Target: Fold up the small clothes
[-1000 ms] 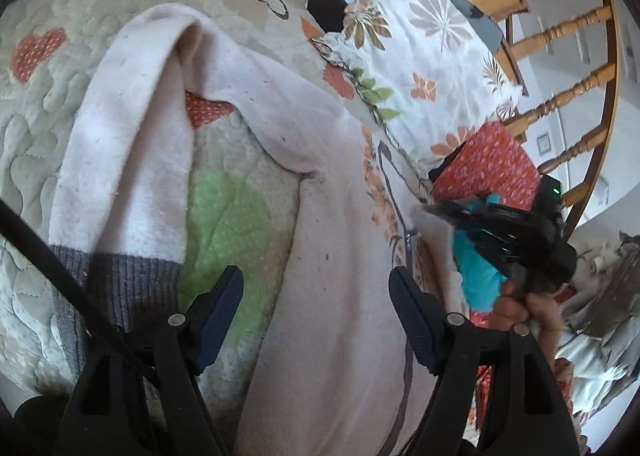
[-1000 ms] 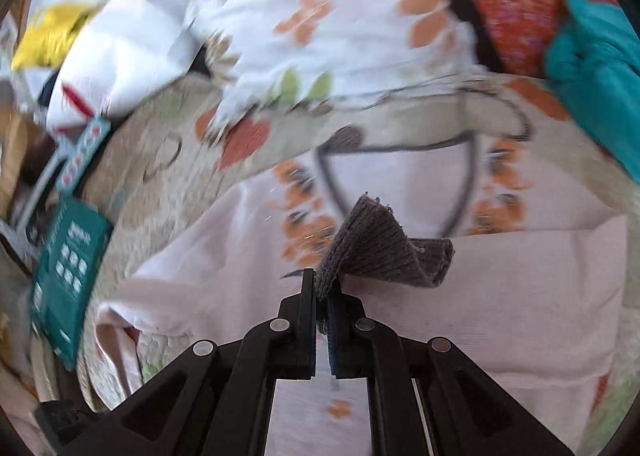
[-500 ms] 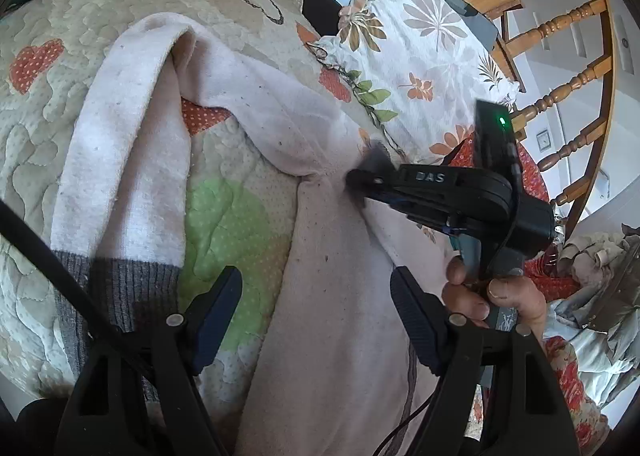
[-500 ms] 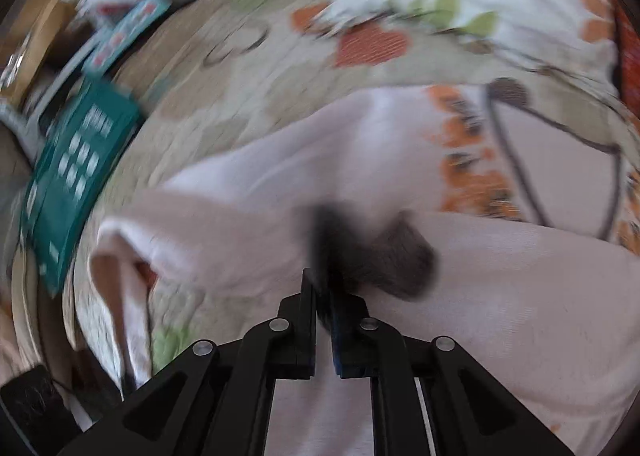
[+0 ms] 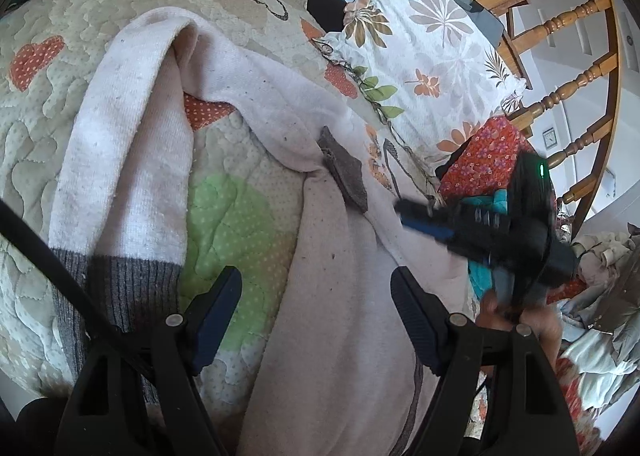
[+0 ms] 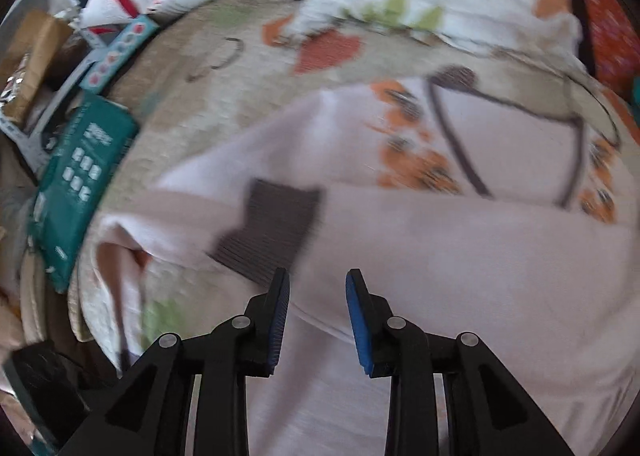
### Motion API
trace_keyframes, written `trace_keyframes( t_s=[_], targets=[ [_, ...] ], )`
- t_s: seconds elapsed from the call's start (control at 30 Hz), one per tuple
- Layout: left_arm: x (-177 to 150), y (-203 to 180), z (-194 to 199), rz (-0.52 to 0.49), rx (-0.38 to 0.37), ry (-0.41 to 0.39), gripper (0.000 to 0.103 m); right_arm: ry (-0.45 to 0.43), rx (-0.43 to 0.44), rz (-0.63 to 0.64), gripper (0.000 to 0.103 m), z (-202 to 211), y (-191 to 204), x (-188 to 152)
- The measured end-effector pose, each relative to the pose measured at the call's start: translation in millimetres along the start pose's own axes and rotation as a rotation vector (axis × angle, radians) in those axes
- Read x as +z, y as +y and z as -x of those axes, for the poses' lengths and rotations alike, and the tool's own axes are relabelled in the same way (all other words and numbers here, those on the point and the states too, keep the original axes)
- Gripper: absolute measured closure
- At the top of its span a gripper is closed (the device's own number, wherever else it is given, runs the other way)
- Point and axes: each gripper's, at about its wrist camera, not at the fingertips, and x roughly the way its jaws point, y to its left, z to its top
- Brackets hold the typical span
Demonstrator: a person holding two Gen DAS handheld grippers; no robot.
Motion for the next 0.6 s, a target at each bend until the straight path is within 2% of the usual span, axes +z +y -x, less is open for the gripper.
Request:
trace_keyframes(
  t_s=[0.2,0.3,0.4,0.53,0.6],
  targets=[
    [0.5,3.4,5.7,0.033,0.001,-0.012,0.027,-0.025,0.012,-0.029,0.071,30.9,-25.7,-36.6],
    [3.5,8.5,38.3,0.075,-0.036,-0.059,0.027,-0.028,0.045,0.009,0.071,41.8,-15.4,-42.9],
    [9.2,17.3,88.6,0.085,0.016,-0.151,0.027,-0.022,0.088,0.104,0.071,48.0,13.6,-46.6],
    [15.5,32.7,144.6,0.136,0.142,-0.238,0.027,0.016,0.171,0.239,0.067,34.7,74.0,-51.7],
    [15.3,35.2,165.0,0.153,0.160,-0.278,0.027,0.022,0.208,0.301,0.067,26.0,100.7,-56.0]
  ],
)
